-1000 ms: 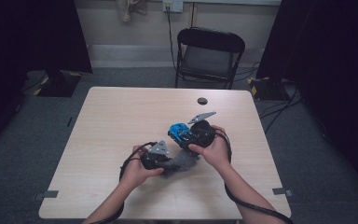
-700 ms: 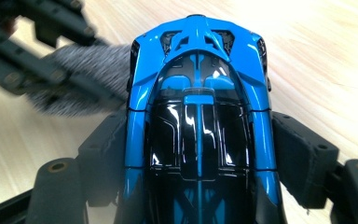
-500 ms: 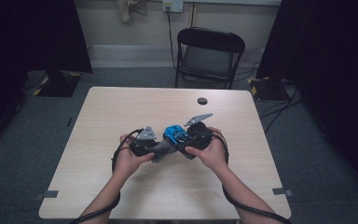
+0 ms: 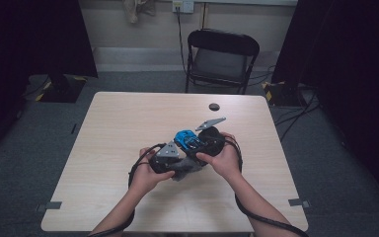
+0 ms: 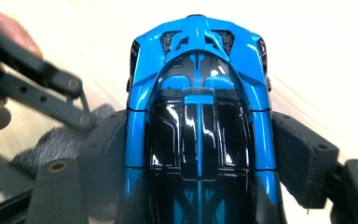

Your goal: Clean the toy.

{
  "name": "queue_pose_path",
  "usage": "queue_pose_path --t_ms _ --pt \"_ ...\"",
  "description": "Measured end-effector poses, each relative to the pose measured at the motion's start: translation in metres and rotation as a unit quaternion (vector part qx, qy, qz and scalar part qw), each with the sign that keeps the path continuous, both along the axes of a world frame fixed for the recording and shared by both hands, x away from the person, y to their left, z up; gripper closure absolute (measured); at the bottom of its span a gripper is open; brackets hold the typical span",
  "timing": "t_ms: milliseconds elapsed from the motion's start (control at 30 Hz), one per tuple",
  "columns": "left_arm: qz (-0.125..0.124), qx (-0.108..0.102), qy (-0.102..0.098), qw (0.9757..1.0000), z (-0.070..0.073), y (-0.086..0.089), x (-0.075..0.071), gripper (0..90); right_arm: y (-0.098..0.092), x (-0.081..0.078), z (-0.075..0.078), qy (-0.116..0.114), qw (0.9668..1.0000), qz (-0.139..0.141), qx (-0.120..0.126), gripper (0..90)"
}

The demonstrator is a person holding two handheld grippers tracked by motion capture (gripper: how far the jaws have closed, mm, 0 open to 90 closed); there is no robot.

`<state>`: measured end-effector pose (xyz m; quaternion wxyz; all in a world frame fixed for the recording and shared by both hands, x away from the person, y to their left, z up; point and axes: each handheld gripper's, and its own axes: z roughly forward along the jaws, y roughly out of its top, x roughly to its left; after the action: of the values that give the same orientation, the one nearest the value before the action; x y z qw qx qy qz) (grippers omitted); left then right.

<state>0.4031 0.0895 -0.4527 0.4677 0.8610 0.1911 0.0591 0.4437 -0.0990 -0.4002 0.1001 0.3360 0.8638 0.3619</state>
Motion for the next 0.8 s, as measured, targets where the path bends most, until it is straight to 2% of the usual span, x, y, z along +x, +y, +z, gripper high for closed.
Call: queue_pose_path --t_ms 233,300,400,500,567,700,800 --pt "-0.043 0.002 0.007 0.9991 -0.003 -0.019 -0.014 67.9 0.001 0.004 0.000 0.002 1.0000 -0.004 0.001 26.3" --pt "-0.056 0.003 0.003 0.9984 -0.004 -0.024 -0.016 67.9 0.001 0.004 -0.001 0.003 1.0000 -0.007 0.000 26.3" --pt "-0.068 -0.002 0.011 0.9976 -0.005 -0.031 -0.021 67.9 0.002 0.005 -0.002 0.002 1.0000 -0.009 0.000 26.3" --pt "-0.076 0.015 0.017 0.9969 -0.009 -0.035 -0.023 67.9 0.001 0.006 -0.003 0.004 0.9999 -0.013 0.001 26.3" --pt "-0.070 0.019 0.022 0.9971 -0.012 -0.033 -0.021 67.9 -0.001 0.006 -0.003 0.007 0.9998 -0.017 0.004 26.3" --pt "-0.025 0.031 0.026 0.9989 -0.015 -0.014 -0.011 67.8 -0.005 0.004 -0.001 0.006 0.9999 -0.014 0.004 26.3" --pt "0.013 0.044 0.023 0.9987 -0.013 0.003 0.000 67.9 -0.006 0.001 0.002 0.001 0.9999 -0.010 0.001 26.3"
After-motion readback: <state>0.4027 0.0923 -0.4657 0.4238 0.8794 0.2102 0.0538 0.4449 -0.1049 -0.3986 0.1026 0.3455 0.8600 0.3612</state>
